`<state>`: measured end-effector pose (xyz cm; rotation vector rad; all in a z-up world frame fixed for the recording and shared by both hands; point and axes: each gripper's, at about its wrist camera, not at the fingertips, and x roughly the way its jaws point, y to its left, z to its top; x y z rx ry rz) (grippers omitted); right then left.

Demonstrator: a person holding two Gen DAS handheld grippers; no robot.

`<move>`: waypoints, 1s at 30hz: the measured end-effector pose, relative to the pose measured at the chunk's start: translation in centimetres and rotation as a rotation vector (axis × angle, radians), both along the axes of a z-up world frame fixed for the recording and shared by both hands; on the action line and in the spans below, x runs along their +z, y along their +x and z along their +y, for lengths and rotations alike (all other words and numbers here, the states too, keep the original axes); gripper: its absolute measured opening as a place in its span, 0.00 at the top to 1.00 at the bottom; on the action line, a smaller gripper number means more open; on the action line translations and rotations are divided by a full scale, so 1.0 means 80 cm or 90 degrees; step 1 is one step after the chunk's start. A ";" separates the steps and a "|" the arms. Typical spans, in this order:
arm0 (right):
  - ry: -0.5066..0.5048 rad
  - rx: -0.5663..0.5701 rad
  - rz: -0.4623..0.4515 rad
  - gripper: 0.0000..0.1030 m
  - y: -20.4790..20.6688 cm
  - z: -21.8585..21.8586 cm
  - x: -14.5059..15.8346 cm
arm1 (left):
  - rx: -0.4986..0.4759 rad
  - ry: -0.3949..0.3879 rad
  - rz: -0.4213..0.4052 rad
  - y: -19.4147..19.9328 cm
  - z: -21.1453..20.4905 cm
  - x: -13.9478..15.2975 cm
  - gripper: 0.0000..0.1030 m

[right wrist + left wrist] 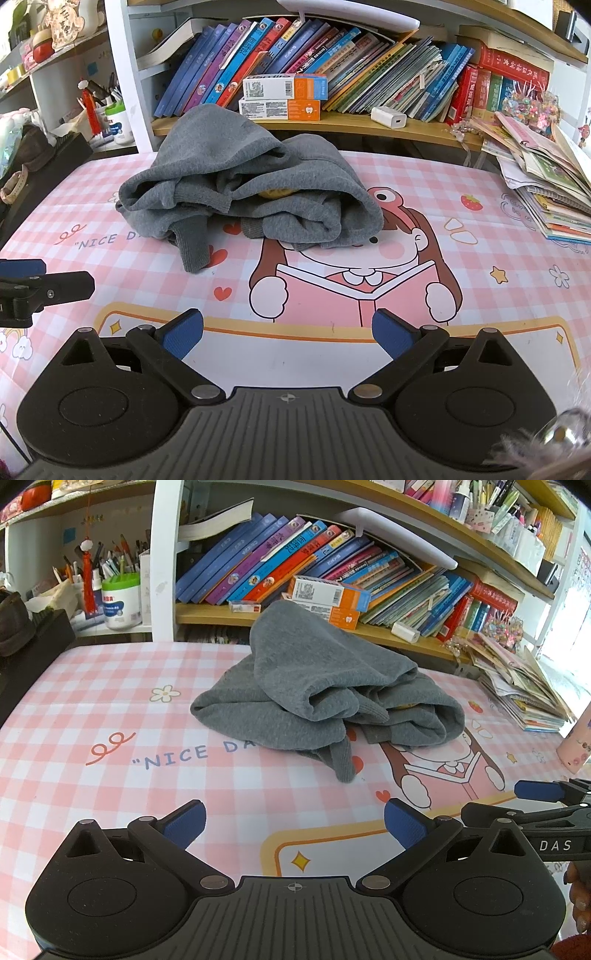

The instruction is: Fold clothes

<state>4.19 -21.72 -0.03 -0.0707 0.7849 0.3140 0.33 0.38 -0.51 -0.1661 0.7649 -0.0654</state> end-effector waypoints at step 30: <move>-0.004 0.029 0.047 0.04 0.023 0.008 -0.021 | 0.008 -0.055 0.039 0.011 0.011 -0.019 0.00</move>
